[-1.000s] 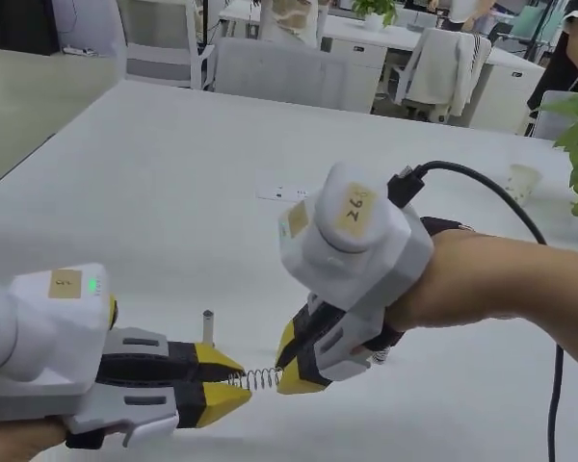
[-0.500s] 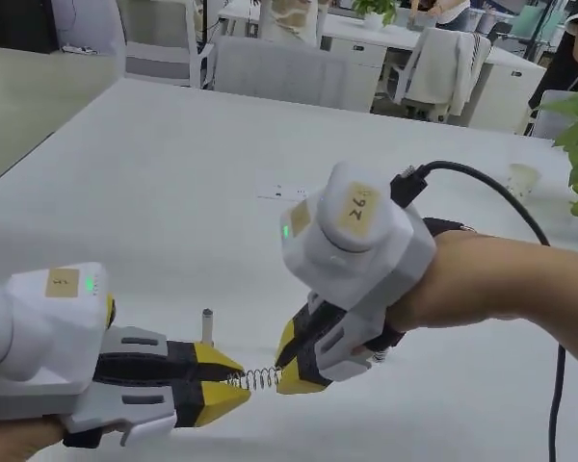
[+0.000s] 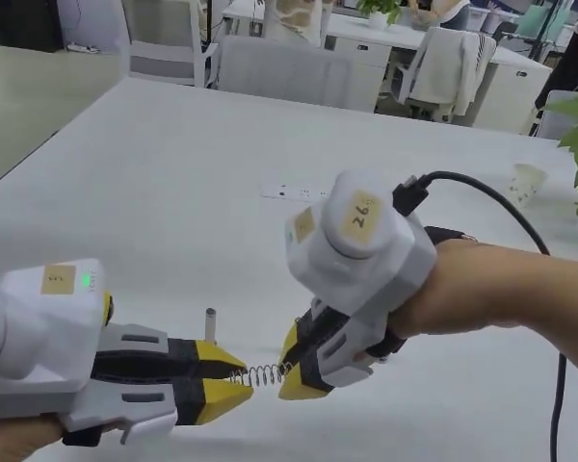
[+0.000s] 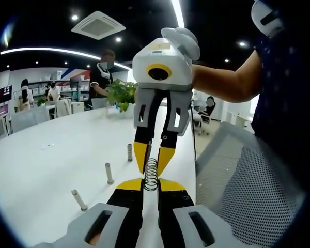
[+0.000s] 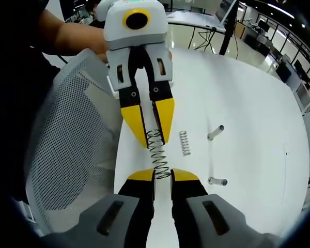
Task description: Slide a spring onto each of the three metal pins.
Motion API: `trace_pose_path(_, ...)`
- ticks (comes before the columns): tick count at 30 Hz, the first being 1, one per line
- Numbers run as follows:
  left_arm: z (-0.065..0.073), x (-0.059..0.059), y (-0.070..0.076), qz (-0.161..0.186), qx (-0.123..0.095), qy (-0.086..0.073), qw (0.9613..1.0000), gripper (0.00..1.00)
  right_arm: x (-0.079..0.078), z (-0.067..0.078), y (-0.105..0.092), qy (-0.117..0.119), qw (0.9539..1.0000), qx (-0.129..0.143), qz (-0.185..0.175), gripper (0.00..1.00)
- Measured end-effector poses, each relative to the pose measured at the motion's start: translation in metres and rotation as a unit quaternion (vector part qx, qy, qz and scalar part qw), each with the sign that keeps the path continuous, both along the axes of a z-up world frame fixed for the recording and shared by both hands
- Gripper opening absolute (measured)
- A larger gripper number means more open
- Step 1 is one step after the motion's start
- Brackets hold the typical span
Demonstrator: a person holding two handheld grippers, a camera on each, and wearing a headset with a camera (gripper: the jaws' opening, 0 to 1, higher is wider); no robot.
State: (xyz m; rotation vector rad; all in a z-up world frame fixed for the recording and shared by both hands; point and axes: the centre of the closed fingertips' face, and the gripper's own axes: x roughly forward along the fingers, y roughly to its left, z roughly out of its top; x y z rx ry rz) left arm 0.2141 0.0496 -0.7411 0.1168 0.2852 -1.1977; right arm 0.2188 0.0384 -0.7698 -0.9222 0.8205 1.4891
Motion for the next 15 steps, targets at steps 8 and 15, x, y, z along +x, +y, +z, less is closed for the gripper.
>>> trace_pose_path(8, 0.0017, -0.0009, -0.0006, -0.001, -0.002, -0.003, 1.0000, 0.02, -0.0012, 0.0008, 0.0003, -0.001, 1.0000, 0.002, 0.003, 0.09)
trace_pose_path(15, 0.0016, -0.0003, 0.0003, 0.000, -0.001, -0.005, 1.0000, 0.02, -0.0011, 0.0058, 0.0007, -0.007, 1.0000, 0.006, 0.004, 0.08)
